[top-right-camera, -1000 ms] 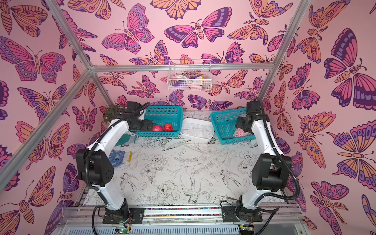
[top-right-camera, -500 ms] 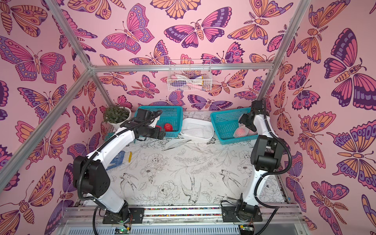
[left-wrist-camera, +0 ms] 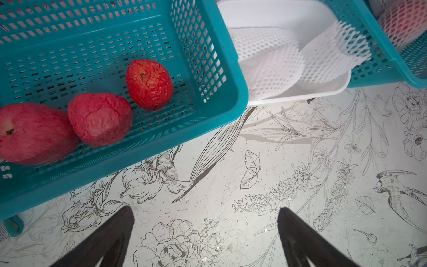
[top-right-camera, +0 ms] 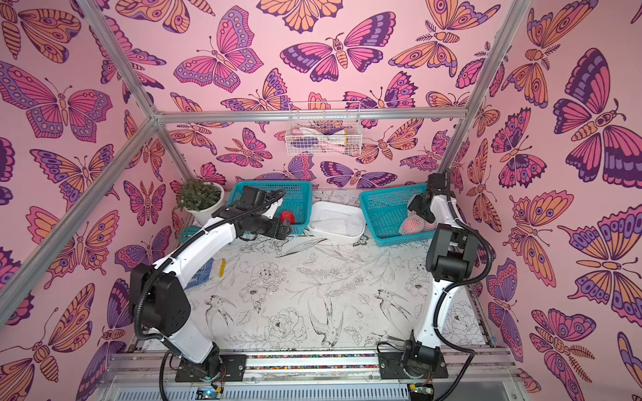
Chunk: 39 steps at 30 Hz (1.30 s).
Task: Remove foam nets from apples
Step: Pick up the apple from the basket.
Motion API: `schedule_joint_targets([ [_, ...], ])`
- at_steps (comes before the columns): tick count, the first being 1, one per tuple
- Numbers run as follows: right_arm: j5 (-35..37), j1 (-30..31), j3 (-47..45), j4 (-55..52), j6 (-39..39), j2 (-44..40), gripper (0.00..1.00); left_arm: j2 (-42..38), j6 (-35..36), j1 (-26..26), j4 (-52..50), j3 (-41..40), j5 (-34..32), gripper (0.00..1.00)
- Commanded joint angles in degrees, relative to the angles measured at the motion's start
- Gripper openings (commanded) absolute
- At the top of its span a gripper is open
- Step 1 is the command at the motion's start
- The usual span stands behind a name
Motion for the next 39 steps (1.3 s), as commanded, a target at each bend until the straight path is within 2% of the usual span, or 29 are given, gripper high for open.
schedule_joint_targets([
  [1,1.0,-0.5,2.5,-2.4,0.0,1.1,0.61,0.9,0.5,-0.5,-0.9,1.2,0.5,0.98],
  [6,0.1,-0.5,2.4,-2.8,-0.1,1.0,0.35,0.5,0.8,-0.8,-1.1,1.1,0.1,0.98],
  [13,-1.4,-0.5,0.2,-2.5,-1.2,-1.7,0.16,-0.2,0.9,-0.9,-1.1,0.7,0.1,0.97],
  [18,-5.4,-0.5,-3.9,1.3,-1.0,-4.7,0.03,-0.9,0.9,-1.3,-1.1,0.5,-0.1,0.97],
  [21,-6.5,-0.2,-6.8,3.8,-0.4,-7.2,0.0,-1.6,0.7,-1.6,-1.1,0.3,-0.4,0.97],
  [30,-6.4,2.3,-15.3,10.5,-3.5,-15.7,0.0,-2.9,0.4,-2.4,-0.7,-0.2,-1.1,0.97],
  [39,-5.0,5.1,-17.3,11.3,-9.1,-20.1,0.0,-4.1,0.3,-3.9,-0.6,-0.6,-1.4,0.97],
])
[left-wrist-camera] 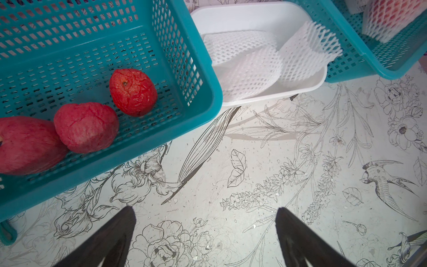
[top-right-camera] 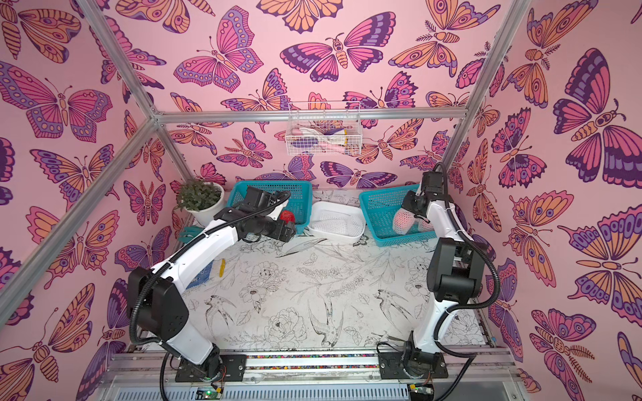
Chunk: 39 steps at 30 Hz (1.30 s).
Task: Remove foam nets from apples
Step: Pick up the apple from the basket, then place the apple at the center of the board.
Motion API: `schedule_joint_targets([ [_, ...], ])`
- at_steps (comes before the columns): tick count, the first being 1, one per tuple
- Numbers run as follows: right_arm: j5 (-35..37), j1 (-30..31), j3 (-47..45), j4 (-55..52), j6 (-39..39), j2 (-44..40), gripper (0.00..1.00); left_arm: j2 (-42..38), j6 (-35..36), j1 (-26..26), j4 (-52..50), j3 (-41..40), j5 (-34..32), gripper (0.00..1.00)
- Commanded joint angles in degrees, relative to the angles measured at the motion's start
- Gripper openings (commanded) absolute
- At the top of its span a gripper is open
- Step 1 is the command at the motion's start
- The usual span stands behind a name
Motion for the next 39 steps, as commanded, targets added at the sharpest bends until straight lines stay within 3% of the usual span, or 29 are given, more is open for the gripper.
schedule_joint_targets([
  [1,-0.3,0.5,-1.8,1.9,-2.8,-3.3,0.0,-2.4,0.1,-0.7,-0.6,-0.7,-0.9,0.97],
  [10,-8.3,4.3,-6.2,6.7,-8.3,-10.3,0.0,-2.4,-0.3,-2.1,-0.6,0.2,0.6,0.99],
  [18,-13.8,10.7,-11.9,9.5,-11.8,-15.4,0.0,-0.9,-1.0,-2.7,-0.6,2.0,4.6,0.94],
  [23,-22.9,14.9,-18.9,17.1,-10.9,-17.6,0.0,-0.5,-1.8,-3.3,-0.7,2.5,5.3,0.91],
  [30,-23.2,21.8,-23.2,19.5,-12.6,-17.4,0.0,0.0,-4.5,-4.5,-2.4,2.4,4.3,0.89],
  [39,-24.0,25.7,-25.4,22.5,-11.4,-19.4,0.0,-3.2,-5.9,-5.0,-3.2,-1.0,2.6,0.9],
])
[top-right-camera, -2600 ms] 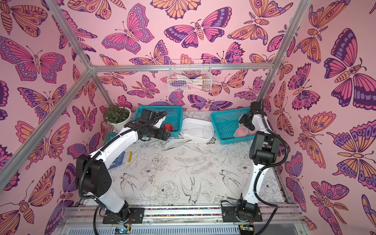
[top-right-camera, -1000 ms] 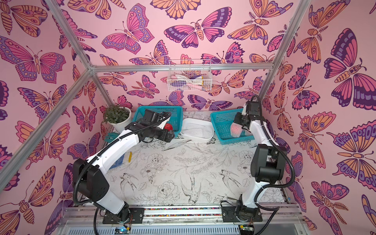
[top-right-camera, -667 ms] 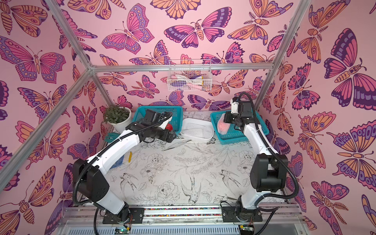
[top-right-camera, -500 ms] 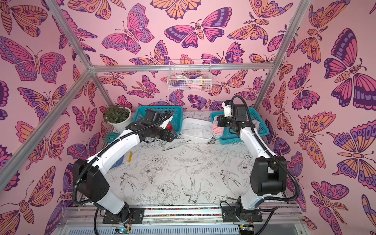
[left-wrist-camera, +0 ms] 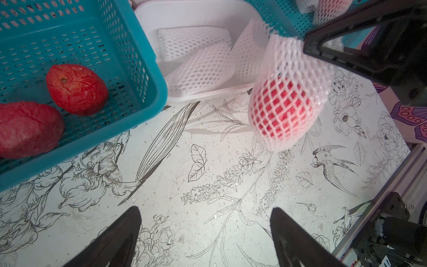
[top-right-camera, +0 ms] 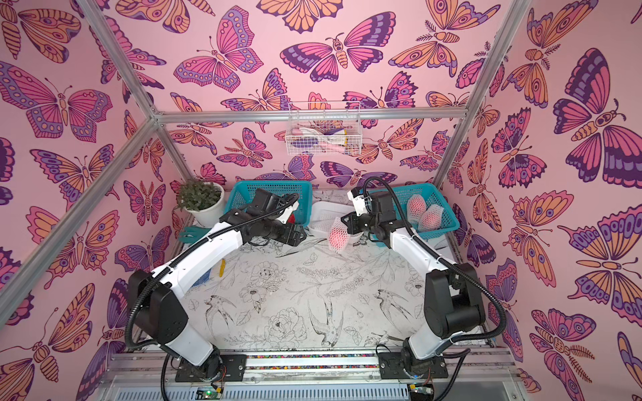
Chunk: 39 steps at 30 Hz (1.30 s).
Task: Remove foam nets from apples
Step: Place the apple at the center of the board.
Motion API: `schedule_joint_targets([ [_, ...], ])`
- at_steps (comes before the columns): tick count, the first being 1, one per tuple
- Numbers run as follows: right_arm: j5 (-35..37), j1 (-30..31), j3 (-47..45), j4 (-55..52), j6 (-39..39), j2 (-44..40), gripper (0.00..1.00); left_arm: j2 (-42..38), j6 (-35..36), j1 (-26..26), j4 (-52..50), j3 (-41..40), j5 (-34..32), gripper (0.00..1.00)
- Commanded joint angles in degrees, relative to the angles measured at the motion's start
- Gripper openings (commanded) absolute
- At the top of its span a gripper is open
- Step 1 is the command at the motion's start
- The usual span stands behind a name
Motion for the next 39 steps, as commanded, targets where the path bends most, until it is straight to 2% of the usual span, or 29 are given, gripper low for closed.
schedule_joint_targets([
  [1,-2.4,1.7,-1.0,3.0,0.3,-3.5,0.0,-2.6,-1.3,-0.2,-1.3,-2.1,-1.6,0.9],
  [11,-2.9,6.6,-5.7,7.2,0.1,-2.5,0.0,-4.1,-3.2,-0.2,-0.9,-5.4,-2.6,0.93],
  [25,-3.5,13.0,-8.4,14.6,-3.6,4.2,0.0,-4.5,-7.5,-0.2,1.6,-9.8,-3.4,0.97],
  [32,-2.8,13.5,-11.3,15.4,-5.8,3.4,0.0,-1.4,-10.6,-0.2,2.5,-9.3,-2.6,0.98],
  [39,-2.3,13.6,-15.5,17.4,-7.3,2.1,0.0,3.3,-13.4,-0.1,5.1,-8.0,1.3,1.0],
])
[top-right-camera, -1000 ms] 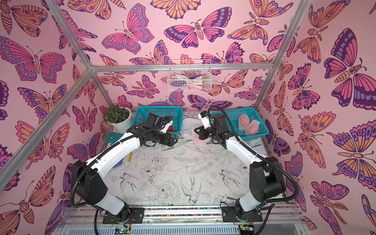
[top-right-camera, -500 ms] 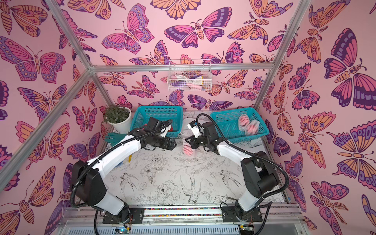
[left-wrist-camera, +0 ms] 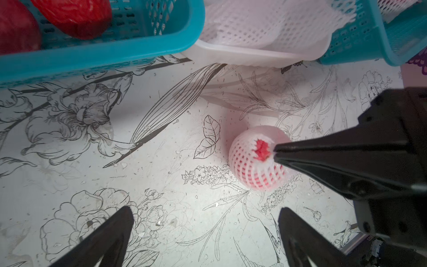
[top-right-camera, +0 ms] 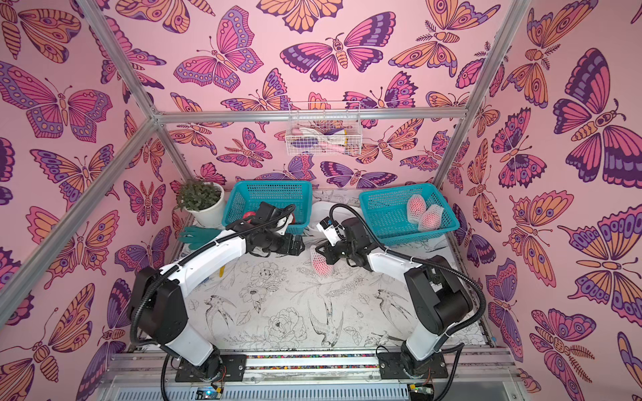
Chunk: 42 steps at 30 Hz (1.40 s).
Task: Remove foam nets from apples
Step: Place the apple at the center of the board.
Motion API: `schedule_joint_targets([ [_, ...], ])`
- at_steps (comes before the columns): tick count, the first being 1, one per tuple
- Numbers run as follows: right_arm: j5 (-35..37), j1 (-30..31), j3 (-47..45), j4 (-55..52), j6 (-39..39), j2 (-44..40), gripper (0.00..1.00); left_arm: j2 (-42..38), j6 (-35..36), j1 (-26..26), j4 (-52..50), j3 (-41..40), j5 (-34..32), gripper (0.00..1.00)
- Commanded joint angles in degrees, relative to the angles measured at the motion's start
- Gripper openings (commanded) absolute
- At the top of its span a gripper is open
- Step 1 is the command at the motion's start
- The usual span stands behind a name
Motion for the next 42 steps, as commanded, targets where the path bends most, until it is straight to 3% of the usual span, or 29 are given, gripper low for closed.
schedule_joint_targets([
  [1,0.3,0.4,-1.7,2.9,-2.0,-2.0,0.0,2.4,-2.5,-0.2,1.4,1.3,2.7,1.0],
  [21,1.1,0.6,-7.3,2.7,-3.4,-8.8,0.01,8.2,-5.1,-4.5,4.2,5.7,7.3,1.0],
  [35,1.0,0.6,-9.6,1.8,-5.0,-10.1,0.02,14.3,-9.9,-4.7,4.8,9.8,10.4,0.97],
  [42,2.2,0.6,-11.4,2.9,-5.1,-11.1,0.04,14.7,-11.0,-5.3,5.5,7.8,12.5,0.82],
])
